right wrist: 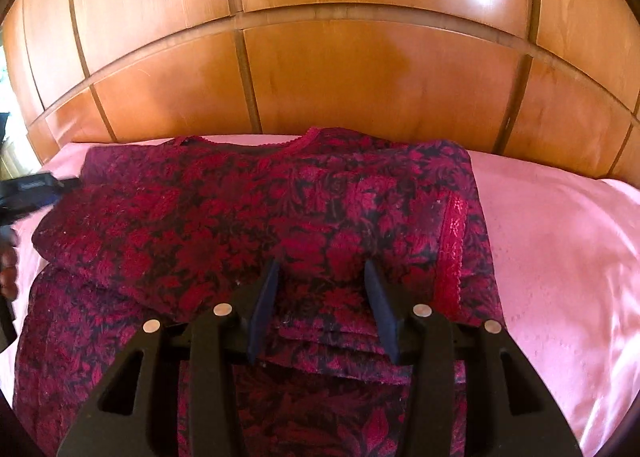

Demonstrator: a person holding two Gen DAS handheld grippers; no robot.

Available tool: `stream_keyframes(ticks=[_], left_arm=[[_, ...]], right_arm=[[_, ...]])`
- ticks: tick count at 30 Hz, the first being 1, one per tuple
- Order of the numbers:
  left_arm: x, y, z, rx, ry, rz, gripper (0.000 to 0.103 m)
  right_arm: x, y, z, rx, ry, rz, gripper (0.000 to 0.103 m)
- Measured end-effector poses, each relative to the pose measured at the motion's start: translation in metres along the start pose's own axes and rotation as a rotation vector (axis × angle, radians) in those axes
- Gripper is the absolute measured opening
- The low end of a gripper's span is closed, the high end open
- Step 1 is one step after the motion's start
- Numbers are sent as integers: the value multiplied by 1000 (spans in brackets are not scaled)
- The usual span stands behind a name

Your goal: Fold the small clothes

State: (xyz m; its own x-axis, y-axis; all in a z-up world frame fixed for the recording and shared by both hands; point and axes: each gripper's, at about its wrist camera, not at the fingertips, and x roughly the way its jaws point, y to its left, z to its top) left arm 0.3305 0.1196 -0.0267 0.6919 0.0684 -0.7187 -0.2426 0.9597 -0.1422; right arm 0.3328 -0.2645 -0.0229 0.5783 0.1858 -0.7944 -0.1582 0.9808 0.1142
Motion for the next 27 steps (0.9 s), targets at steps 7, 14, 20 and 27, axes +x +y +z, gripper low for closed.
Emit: stream_keyframes(ticks=[7, 14, 20, 27], left_arm=[[-11, -37, -35, 185, 21, -106, 42], [5, -37, -34, 114, 62, -81, 42], [-56, -34, -44, 104, -54, -90, 58], [-102, -17, -71, 112, -89, -100, 58]], right_arm=[[-1, -1, -3, 10, -17, 5, 44], [0, -4, -2, 13, -19, 12, 45], [-2, -2, -3, 6, -26, 2, 45], [-28, 5, -6, 19, -50, -13, 71]])
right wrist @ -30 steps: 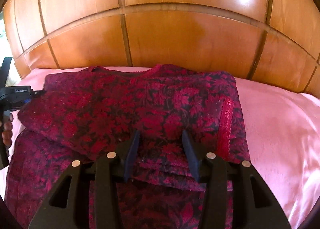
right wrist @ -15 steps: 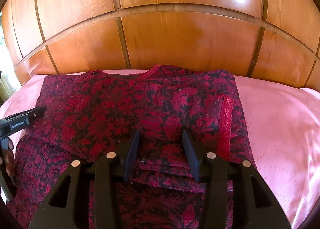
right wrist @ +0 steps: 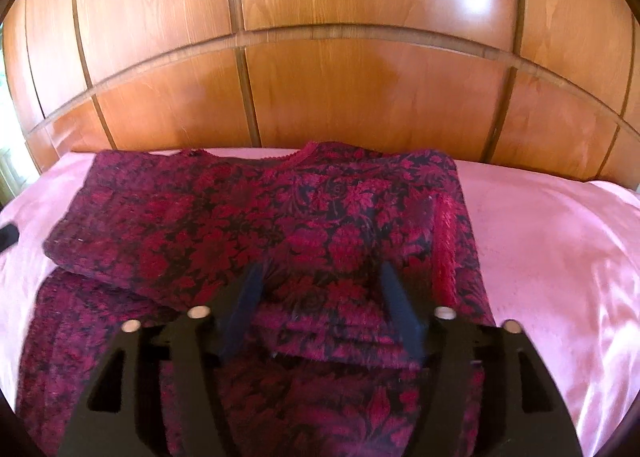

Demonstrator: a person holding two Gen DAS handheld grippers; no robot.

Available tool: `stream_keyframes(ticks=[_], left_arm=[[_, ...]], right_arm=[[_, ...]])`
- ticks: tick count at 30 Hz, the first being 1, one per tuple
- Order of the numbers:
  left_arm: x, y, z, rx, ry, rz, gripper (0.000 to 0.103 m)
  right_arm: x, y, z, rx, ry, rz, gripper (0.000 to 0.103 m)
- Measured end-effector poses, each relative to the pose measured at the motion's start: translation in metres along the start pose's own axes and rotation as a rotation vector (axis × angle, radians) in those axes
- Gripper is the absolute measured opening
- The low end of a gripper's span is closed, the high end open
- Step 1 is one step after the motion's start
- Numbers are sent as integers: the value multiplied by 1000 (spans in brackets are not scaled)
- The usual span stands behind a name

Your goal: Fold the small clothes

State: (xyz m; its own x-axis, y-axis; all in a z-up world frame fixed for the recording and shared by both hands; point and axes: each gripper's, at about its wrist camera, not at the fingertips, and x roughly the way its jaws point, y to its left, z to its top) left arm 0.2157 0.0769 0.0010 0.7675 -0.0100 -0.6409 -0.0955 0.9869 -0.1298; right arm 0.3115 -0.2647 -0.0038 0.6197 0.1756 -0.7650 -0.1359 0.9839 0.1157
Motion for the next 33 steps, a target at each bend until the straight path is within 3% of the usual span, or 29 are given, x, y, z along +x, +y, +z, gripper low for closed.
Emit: stream_keyframes(ticks=[3, 8, 15, 18, 21, 24, 29, 33], left_arm=[[-17, 2, -15, 9, -12, 2, 58], [-32, 7, -35, 3, -1, 1, 58], [-33, 20, -70, -29, 61, 4, 58], [-33, 28, -84, -51, 91, 0, 58], [-33, 35, -92, -76, 106, -2, 58], [-35, 40, -96, -88, 113, -2, 58], [-40, 45, -100, -94, 111, 5, 58], [-44, 50, -105, -96, 126, -3, 58]], right_arm=[[-15, -1, -3, 21, -8, 11, 73], [-38, -29, 4, 175, -43, 44, 71], [-27, -73, 14, 311, 4, -17, 52], [-14, -77, 14, 301, 57, 10, 48], [1, -75, 13, 266, 112, 35, 22], [-2, -69, 15, 220, 100, 9, 11], [-16, -70, 26, 183, 20, -57, 10], [16, -78, 17, 197, 120, -92, 13]])
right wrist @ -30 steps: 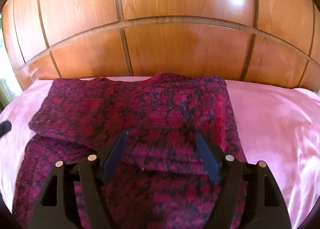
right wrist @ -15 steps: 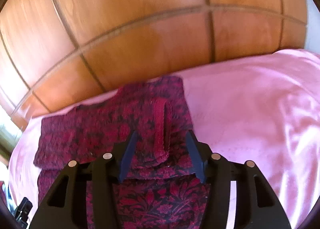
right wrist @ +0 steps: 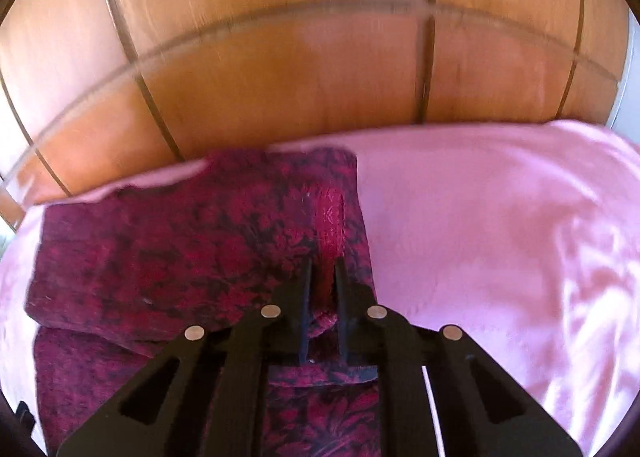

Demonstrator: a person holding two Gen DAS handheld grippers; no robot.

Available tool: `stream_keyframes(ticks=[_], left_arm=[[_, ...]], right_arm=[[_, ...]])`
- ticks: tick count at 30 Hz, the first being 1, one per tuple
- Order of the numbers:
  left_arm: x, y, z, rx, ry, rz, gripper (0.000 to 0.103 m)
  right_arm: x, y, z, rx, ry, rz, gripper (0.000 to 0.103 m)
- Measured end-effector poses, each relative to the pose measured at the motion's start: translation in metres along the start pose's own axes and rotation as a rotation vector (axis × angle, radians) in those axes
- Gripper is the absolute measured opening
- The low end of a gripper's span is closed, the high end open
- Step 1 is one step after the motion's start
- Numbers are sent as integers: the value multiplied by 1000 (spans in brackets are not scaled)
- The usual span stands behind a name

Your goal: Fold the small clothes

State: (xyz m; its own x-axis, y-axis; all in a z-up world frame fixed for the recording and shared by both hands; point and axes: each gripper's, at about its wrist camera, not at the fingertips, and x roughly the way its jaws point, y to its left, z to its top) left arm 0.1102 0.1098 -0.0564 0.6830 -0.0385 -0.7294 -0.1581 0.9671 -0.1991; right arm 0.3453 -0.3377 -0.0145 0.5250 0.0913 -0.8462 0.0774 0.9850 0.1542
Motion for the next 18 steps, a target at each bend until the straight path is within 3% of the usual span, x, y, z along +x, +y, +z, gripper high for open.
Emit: stream_keyframes(ticks=[4, 7, 8, 15, 18], left_arm=[[-9, 10, -11, -2, 23, -23, 58], [-17, 19, -22, -8, 50, -47, 58], [-18, 21, -26, -9, 60, -58, 58], [-36, 29, -66, 6, 140, -150, 58], [-44, 25, -75, 40, 172, -190, 58]], right_arm=[[-4, -10, -4, 15, -10, 51, 19], [-25, -18, -13, 7, -15, 77, 41], [-35, -20, -20, 2, -15, 95, 44], [-91, -60, -91, -7, 98, 216, 46], [-108, -71, -126, 21, 167, 284, 39]])
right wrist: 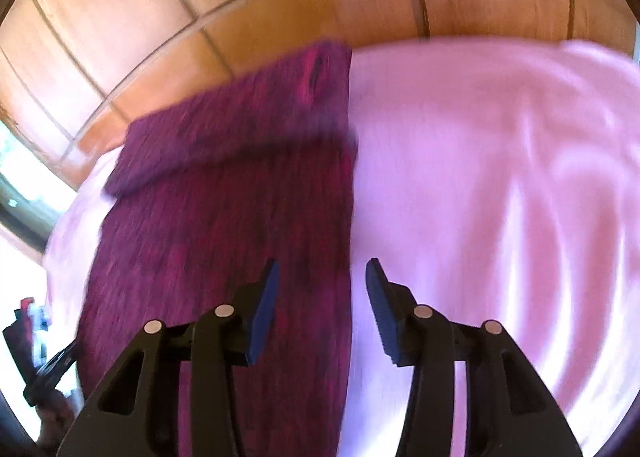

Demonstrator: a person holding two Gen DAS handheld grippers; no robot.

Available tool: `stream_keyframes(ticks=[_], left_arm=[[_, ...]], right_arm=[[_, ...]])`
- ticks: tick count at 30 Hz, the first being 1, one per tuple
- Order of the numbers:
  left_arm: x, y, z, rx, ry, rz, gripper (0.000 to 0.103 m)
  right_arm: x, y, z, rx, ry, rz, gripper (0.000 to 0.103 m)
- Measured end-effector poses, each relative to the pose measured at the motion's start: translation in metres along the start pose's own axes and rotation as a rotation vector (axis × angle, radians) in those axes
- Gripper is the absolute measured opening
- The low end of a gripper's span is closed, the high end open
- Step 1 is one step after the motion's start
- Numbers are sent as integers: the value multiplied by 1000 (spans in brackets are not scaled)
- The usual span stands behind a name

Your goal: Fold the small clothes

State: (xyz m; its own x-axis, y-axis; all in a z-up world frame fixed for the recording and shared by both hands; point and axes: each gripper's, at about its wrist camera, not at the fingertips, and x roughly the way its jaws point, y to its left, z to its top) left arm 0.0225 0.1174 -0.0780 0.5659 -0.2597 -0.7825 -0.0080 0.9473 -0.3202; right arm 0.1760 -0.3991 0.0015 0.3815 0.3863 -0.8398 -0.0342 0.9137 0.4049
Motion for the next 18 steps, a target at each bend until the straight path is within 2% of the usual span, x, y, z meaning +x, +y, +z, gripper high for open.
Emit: stream_keyframes(ticks=[1, 2, 6, 8, 10, 13, 15, 18], left_arm=[[-1, -2, -4, 11, 16, -13, 57], [-2, -3, -7, 23, 31, -22, 50], [-6, -8, -19, 65, 93, -61, 33], [-9, -8, -22, 73, 100, -75, 20], [-15, -5, -19, 54, 94, -105, 16], [-30, 2, -7, -3, 61, -185, 14], [-40, 5, 5, -42, 28, -243, 14], [-48, 8, 26, -86, -24, -314, 13]], right_arm=[[-6, -2, -19, 12, 26, 35, 35], [-11, -2, -34, 21, 44, 57, 34], [-30, 3, -80, 37, 98, 110, 29], [-40, 4, -101, 57, 129, 141, 27], [-42, 8, -116, 51, 176, 161, 24], [-50, 15, -114, 28, 187, 206, 19], [-62, 17, -99, 58, 133, 290, 18], [-71, 19, -72, 80, 44, 367, 17]])
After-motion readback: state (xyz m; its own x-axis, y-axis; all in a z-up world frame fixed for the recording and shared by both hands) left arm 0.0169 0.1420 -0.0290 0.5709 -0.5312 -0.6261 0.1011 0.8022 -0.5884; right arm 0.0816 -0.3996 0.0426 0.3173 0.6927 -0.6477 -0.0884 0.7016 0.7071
